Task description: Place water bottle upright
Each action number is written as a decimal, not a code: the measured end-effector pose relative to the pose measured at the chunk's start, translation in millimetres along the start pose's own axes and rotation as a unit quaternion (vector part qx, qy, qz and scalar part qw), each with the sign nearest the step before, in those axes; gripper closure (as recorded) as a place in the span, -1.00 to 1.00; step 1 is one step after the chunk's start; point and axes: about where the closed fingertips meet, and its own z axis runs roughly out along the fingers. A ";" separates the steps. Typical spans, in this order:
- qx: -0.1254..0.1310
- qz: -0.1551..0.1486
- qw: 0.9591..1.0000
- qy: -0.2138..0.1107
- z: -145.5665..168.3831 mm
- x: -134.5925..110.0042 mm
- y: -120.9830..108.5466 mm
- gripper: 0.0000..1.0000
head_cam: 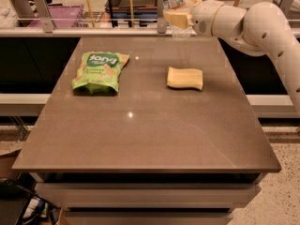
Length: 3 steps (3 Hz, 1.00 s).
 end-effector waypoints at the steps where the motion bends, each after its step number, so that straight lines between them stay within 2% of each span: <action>1: -0.002 -0.004 1.000 -0.020 2.1 1.7 -6.0 1.00; 3: 0.003 -0.005 0.999 -0.044 -0.3 10.5 -14.6 1.00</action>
Offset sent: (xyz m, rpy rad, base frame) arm 0.0128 -0.0181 -0.0041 0.0497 -0.0682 0.0079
